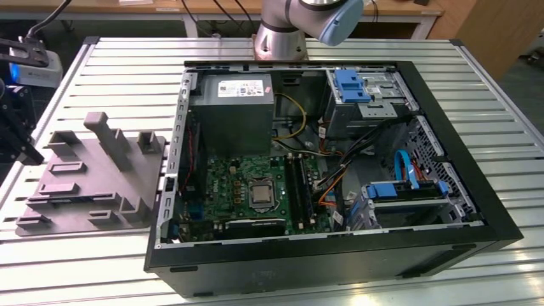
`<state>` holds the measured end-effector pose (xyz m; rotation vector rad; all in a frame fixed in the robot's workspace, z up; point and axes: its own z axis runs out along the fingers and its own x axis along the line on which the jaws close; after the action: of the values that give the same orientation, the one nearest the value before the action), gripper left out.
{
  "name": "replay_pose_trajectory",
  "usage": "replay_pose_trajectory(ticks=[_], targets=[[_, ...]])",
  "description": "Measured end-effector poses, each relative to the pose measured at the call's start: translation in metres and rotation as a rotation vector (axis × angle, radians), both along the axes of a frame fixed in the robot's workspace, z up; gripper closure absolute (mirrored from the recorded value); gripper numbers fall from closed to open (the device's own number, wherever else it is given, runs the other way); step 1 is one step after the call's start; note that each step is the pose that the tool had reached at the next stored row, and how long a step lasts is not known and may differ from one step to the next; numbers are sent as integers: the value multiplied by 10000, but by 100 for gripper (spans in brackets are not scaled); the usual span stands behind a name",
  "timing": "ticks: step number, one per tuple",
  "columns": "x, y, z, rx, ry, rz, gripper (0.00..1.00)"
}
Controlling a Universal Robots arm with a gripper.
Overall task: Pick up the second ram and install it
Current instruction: 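Pick up the second ram and move it above second insertion slot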
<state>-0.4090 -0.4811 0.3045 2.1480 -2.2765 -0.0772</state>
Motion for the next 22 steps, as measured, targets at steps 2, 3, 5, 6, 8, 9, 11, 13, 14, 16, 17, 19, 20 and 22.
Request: replay_pose_trajectory(ticks=[2, 3, 5, 6, 8, 9, 11, 13, 14, 16, 17, 19, 20, 22], targets=[[0, 0, -3, -1, 0, 12, 90], [0, 0, -3, -1, 0, 12, 90], [0, 0, -4, -1, -1, 12, 90], [0, 0, -6, 0, -2, 12, 90], [0, 0, -30, 2, -39, 12, 90], [0, 0, -44, 0, -54, 12, 90], [0, 0, -80, 0, -81, 12, 90], [0, 0, -115, 0, -99, 12, 90], [0, 0, -133, 0, -106, 12, 90], [0, 0, -169, 0, -117, 14, 90], [0, 0, -188, 0, -121, 15, 90], [-6, 1, -224, 0, -133, 16, 90], [-13, 1, -242, 0, -143, 15, 90], [-26, 0, -270, -1, -157, 17, 90]])
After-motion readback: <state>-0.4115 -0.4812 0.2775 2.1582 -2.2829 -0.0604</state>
